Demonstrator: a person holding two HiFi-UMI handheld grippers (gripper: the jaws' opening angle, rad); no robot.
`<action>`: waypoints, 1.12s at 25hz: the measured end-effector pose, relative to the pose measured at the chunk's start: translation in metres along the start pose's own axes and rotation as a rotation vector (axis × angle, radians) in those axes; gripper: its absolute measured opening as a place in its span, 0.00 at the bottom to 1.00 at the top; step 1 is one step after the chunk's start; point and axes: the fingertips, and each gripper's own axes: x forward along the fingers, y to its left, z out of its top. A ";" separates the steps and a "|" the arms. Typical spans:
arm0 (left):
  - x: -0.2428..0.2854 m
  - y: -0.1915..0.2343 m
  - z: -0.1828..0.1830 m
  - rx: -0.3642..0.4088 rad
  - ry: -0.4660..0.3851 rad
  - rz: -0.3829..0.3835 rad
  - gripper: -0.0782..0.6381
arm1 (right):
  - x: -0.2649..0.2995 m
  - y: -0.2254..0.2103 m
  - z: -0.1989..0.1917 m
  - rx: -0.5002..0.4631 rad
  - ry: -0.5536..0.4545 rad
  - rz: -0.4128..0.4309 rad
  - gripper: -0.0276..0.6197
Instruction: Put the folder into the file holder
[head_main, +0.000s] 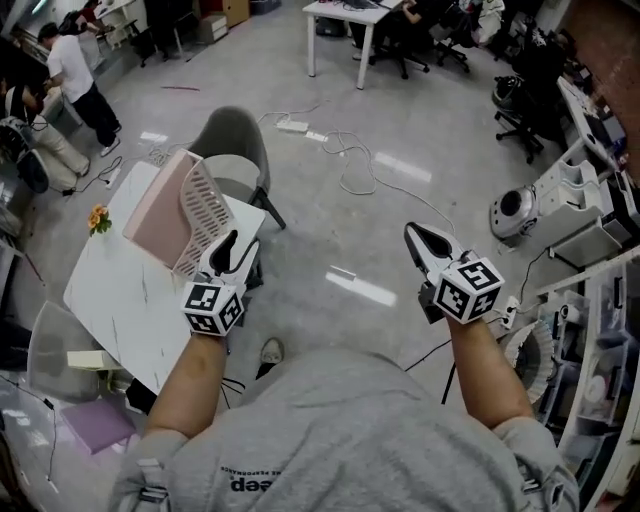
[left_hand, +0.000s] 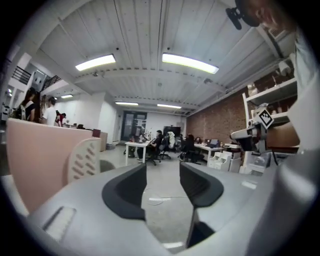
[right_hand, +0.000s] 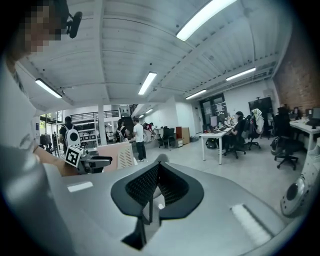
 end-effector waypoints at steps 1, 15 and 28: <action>0.015 -0.017 0.007 0.005 -0.002 -0.048 0.46 | -0.012 -0.008 -0.001 0.007 -0.010 -0.026 0.05; 0.143 -0.180 0.084 0.020 -0.026 -0.636 0.30 | -0.099 -0.068 -0.004 0.083 -0.093 -0.392 0.05; 0.136 -0.162 0.114 -0.055 -0.042 -0.726 0.19 | -0.098 -0.056 0.026 0.053 -0.144 -0.446 0.05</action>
